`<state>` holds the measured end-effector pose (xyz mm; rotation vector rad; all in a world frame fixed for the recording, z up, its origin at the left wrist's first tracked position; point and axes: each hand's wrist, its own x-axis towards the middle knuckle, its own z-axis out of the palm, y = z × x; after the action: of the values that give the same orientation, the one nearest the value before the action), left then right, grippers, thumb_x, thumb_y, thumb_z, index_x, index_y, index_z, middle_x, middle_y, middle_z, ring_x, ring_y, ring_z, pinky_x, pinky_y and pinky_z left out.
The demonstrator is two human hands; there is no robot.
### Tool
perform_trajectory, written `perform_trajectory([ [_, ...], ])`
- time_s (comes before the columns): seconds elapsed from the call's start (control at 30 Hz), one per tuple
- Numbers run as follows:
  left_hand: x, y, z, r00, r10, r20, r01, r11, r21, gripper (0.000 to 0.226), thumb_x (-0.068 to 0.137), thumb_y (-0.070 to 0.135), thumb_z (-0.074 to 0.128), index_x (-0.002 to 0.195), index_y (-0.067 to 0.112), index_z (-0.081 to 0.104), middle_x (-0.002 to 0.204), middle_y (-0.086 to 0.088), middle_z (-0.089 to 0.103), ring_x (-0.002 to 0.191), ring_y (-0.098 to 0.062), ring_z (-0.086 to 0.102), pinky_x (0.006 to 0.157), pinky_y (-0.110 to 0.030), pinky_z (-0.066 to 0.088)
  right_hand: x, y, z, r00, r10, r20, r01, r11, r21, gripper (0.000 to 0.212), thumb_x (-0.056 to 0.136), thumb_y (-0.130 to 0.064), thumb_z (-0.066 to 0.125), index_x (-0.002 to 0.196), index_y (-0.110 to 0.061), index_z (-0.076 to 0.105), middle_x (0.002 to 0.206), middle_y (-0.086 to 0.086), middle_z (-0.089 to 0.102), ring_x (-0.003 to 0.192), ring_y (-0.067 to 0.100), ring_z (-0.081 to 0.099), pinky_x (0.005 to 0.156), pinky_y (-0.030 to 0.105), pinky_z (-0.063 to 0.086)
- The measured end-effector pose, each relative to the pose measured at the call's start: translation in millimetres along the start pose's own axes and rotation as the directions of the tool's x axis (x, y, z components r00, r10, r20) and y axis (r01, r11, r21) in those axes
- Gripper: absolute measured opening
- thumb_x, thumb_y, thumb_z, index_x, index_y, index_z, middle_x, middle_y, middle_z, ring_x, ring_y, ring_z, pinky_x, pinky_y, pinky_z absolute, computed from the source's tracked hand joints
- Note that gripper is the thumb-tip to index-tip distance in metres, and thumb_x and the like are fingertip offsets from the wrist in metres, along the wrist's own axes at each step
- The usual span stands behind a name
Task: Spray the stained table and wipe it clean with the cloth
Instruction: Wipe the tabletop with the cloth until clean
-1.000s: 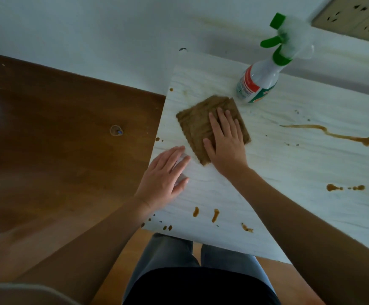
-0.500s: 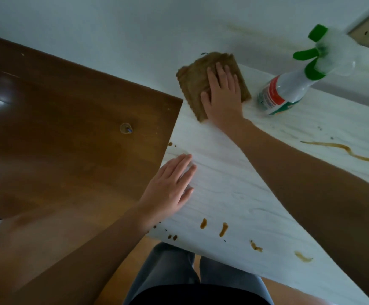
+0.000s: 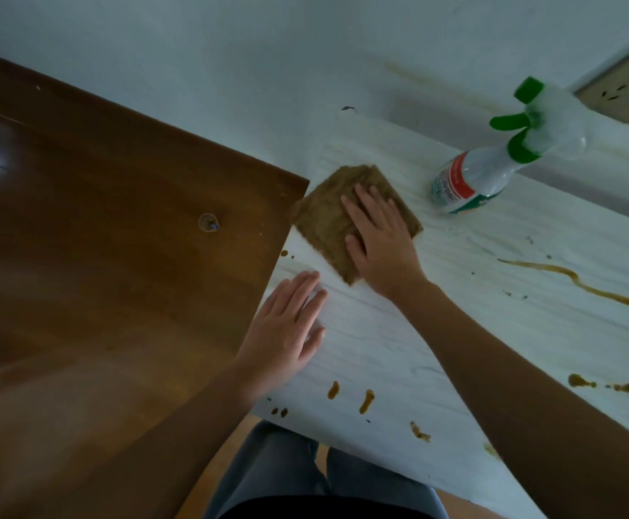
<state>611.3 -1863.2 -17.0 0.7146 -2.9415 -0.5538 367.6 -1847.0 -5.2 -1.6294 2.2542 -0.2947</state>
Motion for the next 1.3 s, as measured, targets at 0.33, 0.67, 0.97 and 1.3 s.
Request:
perform_trajectory([
  [0.33,-4,1,5,1.000,-0.014,0.009,0.014,1.000,0.007,0.053,0.106,0.039,0.049,0.148,0.008,0.050,0.166,-0.013,0.032,0.159,-0.024,0.020,0.129,-0.042,0.021,118,-16,-4,0.939,0.302,-0.162,-0.301,0.953,0.029,0.058,0.105,-0.032,0.035,0.160,-0.021,0.023,0.169,0.010,0.013,0.157,0.030,0.006,0.126,0.043,-0.001],
  [0.67,-1,5,-2,1.000,-0.029,0.012,0.029,0.999,-0.024,0.052,0.105,0.038,0.052,0.148,0.008,0.050,0.165,-0.012,0.034,0.158,-0.024,0.022,0.128,-0.045,0.026,-26,1,11,0.997,0.019,-0.075,-0.018,1.000,0.012,0.055,0.104,-0.034,0.037,0.157,-0.020,0.033,0.166,0.009,0.026,0.155,0.028,0.017,0.127,0.047,0.009],
  [0.97,2,19,-9,0.997,-0.061,0.054,0.061,0.998,0.001,0.055,0.103,0.036,0.052,0.149,0.006,0.046,0.165,-0.015,0.033,0.158,-0.028,0.022,0.128,-0.048,0.024,-163,27,15,0.932,0.340,-0.124,-0.331,0.940,0.086,0.058,0.103,-0.033,0.037,0.159,-0.021,0.028,0.168,0.004,0.020,0.157,0.023,0.009,0.127,0.046,0.009],
  [1.3,6,50,-10,0.965,-0.250,0.081,0.250,0.968,0.004,0.056,0.103,0.036,0.054,0.149,0.005,0.043,0.165,-0.013,0.032,0.157,-0.029,0.023,0.125,-0.051,0.030,-256,58,18,0.887,0.447,-0.112,-0.436,0.893,0.111,0.058,0.104,-0.031,0.046,0.159,-0.024,0.029,0.168,0.001,0.019,0.157,0.020,0.008,0.128,0.040,0.004],
])
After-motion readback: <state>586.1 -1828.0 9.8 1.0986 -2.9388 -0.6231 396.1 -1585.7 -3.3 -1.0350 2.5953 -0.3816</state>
